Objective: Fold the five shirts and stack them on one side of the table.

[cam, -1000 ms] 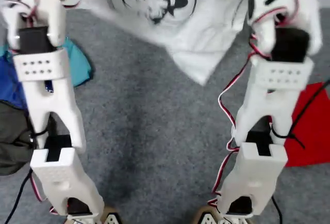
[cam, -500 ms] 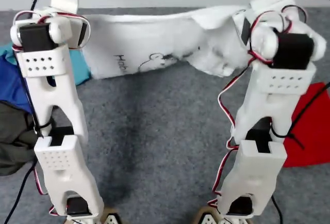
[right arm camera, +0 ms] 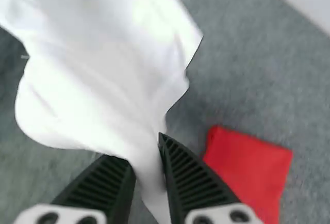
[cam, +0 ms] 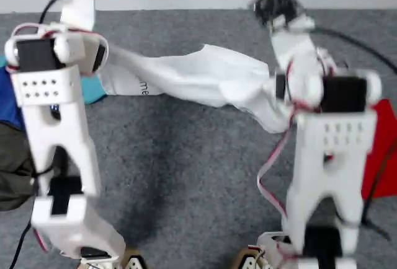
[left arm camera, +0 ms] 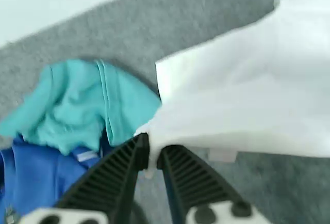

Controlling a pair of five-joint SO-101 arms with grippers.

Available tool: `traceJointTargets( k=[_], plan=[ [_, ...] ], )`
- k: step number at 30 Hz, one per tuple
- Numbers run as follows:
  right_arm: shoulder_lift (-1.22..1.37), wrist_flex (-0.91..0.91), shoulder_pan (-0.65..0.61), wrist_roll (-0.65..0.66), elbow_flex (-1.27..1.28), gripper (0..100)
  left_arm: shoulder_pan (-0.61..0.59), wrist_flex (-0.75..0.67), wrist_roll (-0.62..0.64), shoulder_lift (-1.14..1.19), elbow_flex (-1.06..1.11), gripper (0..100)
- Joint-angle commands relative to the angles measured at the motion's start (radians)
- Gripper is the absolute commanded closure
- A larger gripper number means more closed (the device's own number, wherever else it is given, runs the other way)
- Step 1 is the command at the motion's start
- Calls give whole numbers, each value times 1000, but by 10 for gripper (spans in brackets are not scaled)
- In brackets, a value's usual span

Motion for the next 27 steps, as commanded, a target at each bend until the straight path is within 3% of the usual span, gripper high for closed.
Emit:
traceJointTargets(
  k=[1, 10, 16, 27],
  plan=[
    [-268, 41, -4, 25, 244, 989, -2, 21, -34, -262, 295, 987],
    [-720, 42, 4, 25, 539, 990, -2, 21, -127, -832, 851, 987],
    [-918, 44, 5, 23, 566, 990, -2, 23, -127, -1132, 977, 987],
    [-1110, 44, 2, 25, 562, 990, -114, 23, -126, -1333, 1027, 987]
  ],
)
